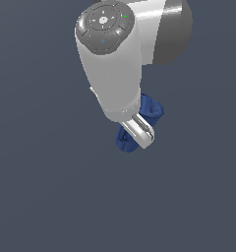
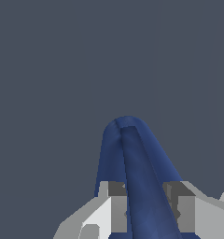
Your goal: Pick up the object and move it to a goal position.
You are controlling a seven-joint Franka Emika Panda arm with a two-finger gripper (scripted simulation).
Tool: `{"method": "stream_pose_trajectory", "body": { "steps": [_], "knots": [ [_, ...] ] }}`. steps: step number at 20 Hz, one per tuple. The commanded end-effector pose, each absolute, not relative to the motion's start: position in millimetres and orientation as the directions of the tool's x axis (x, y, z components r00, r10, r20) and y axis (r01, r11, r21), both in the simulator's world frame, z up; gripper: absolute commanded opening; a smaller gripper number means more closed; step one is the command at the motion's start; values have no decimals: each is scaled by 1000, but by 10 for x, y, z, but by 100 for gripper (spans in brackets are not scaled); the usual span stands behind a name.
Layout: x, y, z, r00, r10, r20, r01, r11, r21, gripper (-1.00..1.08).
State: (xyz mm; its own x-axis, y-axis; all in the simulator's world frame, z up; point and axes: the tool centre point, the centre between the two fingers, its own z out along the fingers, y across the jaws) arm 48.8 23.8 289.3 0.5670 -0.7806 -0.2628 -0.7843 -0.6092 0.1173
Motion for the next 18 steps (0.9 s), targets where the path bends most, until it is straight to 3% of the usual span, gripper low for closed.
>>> {"method": "stream_pose_trajectory", "body": {
  "steps": [1,11,18],
  "knots": [
    [369,352,3099,568,-780,-261,-784,-610,115,-100],
    [-20,737,3762,568,-780,-261,-784,-610,116,-100],
    [-117,842,3943,568,-780,-261,-784,-610,116,-100]
  ]
}}
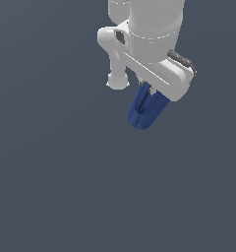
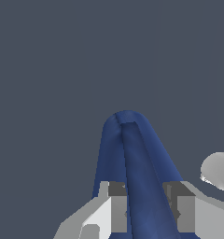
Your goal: Pick up the object and move it to a goal position.
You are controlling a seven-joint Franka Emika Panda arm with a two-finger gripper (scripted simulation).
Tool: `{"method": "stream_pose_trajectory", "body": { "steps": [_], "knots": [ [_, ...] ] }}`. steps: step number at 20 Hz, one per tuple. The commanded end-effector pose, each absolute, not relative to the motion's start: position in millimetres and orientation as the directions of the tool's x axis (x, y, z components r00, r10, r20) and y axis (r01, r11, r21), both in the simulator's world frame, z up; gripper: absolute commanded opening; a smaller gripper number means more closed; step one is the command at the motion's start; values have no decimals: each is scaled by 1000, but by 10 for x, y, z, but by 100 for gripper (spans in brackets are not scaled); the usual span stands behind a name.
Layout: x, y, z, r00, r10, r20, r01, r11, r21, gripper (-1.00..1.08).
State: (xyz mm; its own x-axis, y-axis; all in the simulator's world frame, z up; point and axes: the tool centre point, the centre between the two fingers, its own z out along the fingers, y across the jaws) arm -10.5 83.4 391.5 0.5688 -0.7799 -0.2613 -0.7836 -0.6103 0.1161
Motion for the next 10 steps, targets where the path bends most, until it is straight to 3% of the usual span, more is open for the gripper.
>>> {"method": "stream_pose_trajectory", "body": {
  "steps": [1,10],
  "knots": [
    [-105,833,3916,569,-780,-261,-784,-610,116,-100],
    [-246,1034,4192,569,-780,-261,-784,-610,117,-100]
  ]
}}
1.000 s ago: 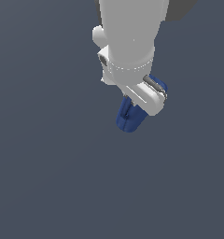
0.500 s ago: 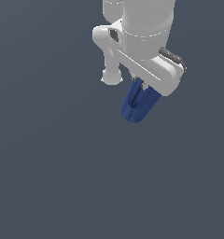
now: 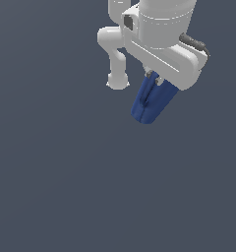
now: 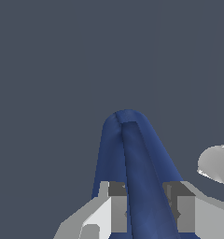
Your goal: Pick up the object and move it to a goal position.
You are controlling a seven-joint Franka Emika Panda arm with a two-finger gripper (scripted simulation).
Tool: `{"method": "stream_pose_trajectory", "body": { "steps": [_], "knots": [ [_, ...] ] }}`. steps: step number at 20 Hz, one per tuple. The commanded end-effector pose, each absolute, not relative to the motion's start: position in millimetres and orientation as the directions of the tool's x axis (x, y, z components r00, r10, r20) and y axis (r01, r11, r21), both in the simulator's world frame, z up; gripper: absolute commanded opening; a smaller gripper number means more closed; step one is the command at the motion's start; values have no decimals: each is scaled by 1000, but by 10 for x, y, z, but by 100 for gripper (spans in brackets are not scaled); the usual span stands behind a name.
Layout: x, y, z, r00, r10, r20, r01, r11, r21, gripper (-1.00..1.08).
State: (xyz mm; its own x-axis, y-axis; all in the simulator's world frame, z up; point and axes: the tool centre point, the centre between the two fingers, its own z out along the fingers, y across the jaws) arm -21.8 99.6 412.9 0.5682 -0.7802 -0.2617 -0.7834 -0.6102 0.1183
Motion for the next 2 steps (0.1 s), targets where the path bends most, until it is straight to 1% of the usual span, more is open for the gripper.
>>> {"method": "stream_pose_trajectory", "body": {
  "steps": [1,2],
  "knots": [
    [-254,1044,4206,569,-780,-261,-784,-610,117,-100],
    [-256,1047,4211,569,-780,-261,-784,-610,117,-100]
  ]
}}
